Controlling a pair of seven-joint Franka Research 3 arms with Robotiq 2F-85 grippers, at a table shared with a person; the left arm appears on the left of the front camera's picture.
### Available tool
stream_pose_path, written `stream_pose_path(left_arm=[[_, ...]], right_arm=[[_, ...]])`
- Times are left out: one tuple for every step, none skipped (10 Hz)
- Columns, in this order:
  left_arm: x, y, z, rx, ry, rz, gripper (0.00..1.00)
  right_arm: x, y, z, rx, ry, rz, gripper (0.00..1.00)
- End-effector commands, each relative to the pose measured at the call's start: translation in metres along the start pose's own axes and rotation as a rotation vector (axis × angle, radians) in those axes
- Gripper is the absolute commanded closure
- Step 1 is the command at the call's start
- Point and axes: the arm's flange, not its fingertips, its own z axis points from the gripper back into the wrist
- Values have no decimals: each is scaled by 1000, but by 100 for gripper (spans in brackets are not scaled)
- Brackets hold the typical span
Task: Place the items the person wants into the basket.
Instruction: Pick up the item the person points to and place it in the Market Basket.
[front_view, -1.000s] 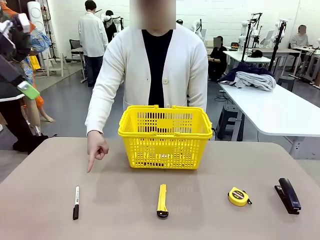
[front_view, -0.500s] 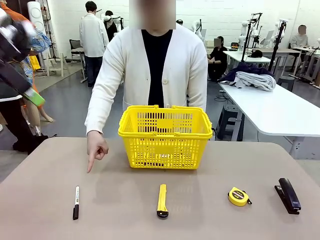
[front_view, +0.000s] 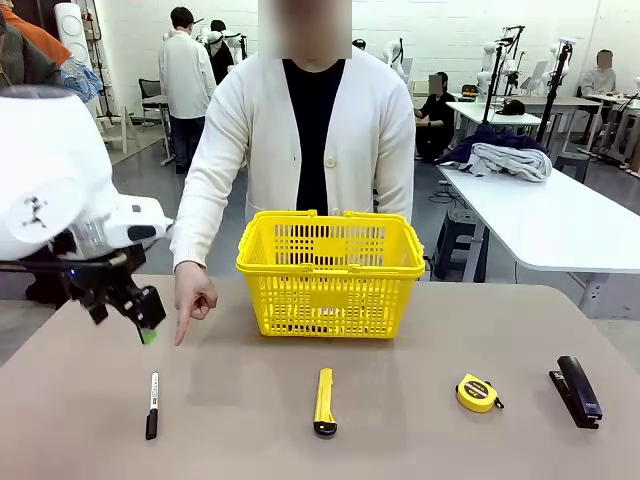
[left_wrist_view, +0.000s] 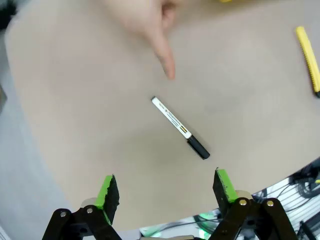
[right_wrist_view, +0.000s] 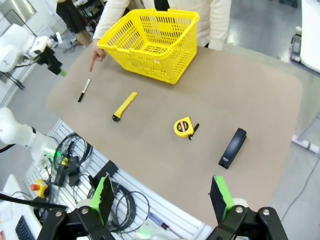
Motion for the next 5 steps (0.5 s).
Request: stream_pose_path(left_arm=[[4, 5, -13, -47, -38, 107, 3], [3, 7, -26, -54, -54, 137, 3], [7, 18, -39, -45, -68, 187, 3], [2, 5, -20, -32, 7, 101, 3], [2, 5, -20, -32, 7, 101, 3]], right_arm=[[0, 0, -1, 21, -3, 12, 0], [0, 0, -1, 21, -3, 12, 0], [0, 0, -1, 21, -3, 12, 0], [0, 0, -1, 21, -3, 12, 0], [0, 0, -1, 21, -3, 12, 0]])
